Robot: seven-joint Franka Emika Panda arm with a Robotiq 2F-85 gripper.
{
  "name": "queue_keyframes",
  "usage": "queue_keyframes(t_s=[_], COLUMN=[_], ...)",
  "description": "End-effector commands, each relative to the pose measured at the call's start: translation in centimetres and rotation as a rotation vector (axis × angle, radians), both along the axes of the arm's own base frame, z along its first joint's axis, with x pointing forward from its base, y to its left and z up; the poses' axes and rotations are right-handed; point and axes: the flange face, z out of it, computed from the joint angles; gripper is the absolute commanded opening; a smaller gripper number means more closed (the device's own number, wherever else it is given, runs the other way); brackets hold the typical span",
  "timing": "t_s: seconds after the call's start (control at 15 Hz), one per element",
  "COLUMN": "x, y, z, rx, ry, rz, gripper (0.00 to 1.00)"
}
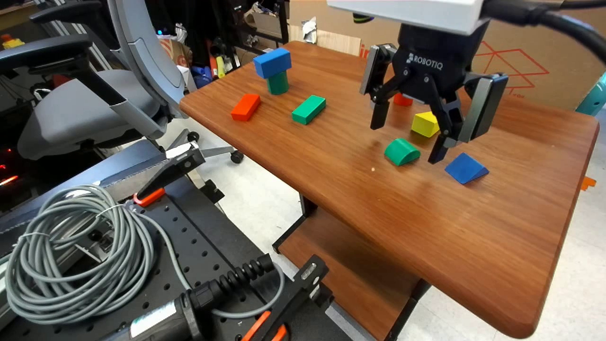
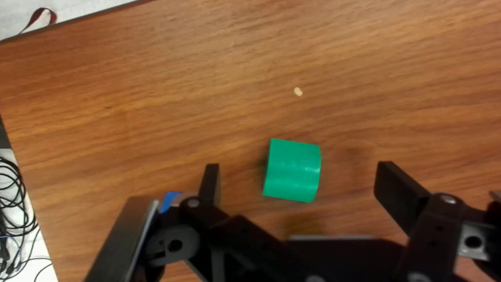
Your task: Put the semi cylinder on top of the orange cylinder
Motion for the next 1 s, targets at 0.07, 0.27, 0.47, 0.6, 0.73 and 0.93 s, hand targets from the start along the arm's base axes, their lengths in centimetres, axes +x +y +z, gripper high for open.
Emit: queue_keyframes(t_s=[0.07, 0.27, 0.47, 0.6, 0.73, 0.93], x=[1.0, 1.4, 1.0, 0.7, 0.3, -0.1], y=[0.3, 0.5, 0.9, 1.0, 1.1, 1.4], z=[-2.6, -2.7, -1.8, -1.2, -0.3, 1.1], rx=[-0.034, -0.06, -0.065, -0.063, -0.053, -0.031], ry=[0.029, 0.027, 0.019, 0.016, 0.01, 0.005], rz=[0.034, 0.07, 0.108, 0.123, 0.132, 0.143], gripper=[1.0, 0.74, 0.62, 0.45, 0.3, 0.11])
